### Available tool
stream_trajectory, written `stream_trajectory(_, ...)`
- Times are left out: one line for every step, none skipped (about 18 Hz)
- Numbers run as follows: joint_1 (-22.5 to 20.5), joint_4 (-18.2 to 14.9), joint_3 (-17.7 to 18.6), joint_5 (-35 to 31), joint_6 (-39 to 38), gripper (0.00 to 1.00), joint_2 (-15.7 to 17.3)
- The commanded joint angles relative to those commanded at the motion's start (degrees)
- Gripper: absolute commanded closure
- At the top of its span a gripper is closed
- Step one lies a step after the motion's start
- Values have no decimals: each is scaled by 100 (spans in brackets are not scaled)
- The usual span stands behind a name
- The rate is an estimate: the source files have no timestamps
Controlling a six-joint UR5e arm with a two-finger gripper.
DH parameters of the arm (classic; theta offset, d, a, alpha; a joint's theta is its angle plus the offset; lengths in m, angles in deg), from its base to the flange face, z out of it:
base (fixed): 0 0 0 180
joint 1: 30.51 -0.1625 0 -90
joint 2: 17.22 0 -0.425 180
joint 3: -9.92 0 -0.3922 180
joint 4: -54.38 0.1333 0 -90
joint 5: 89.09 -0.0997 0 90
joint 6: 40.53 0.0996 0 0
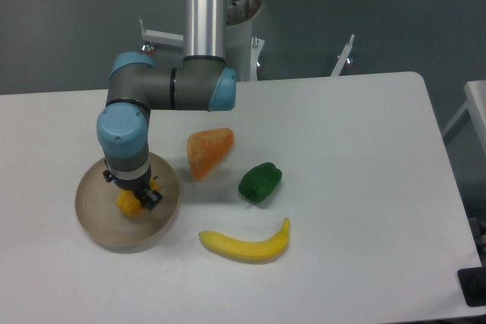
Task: Pick up the yellow pepper from the plate
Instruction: 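Close the gripper on the yellow pepper and lift it, then carry the yellow pepper away from the plate past the green pepper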
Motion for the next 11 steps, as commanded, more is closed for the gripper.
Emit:
stream_trajectory(-26, -9, -9, 18, 0, 100, 96)
stream_trajectory(-53, -18, -9, 26, 0, 100, 202)
stream_trajectory(-114, -52, -9, 27, 0, 100, 307)
stream_trajectory(-175, -53, 17, 0, 9, 99, 421)
stream_trajectory(-237, -44, 44, -17, 78, 98, 518)
stream_trajectory(-333, -53, 61, -17, 210, 97, 606)
stream_trajectory(-439, -62, 79, -17, 324, 97, 685)
stream_trajectory(-596, -62, 79, -17, 438, 96, 782)
stream_trajectory(-737, -70, 79, 0, 483, 96, 853)
stream_trajectory(-947, -131, 36, -17, 553, 96, 905)
stream_trajectory(-1123, -254, -8, -17, 667, 97, 923)
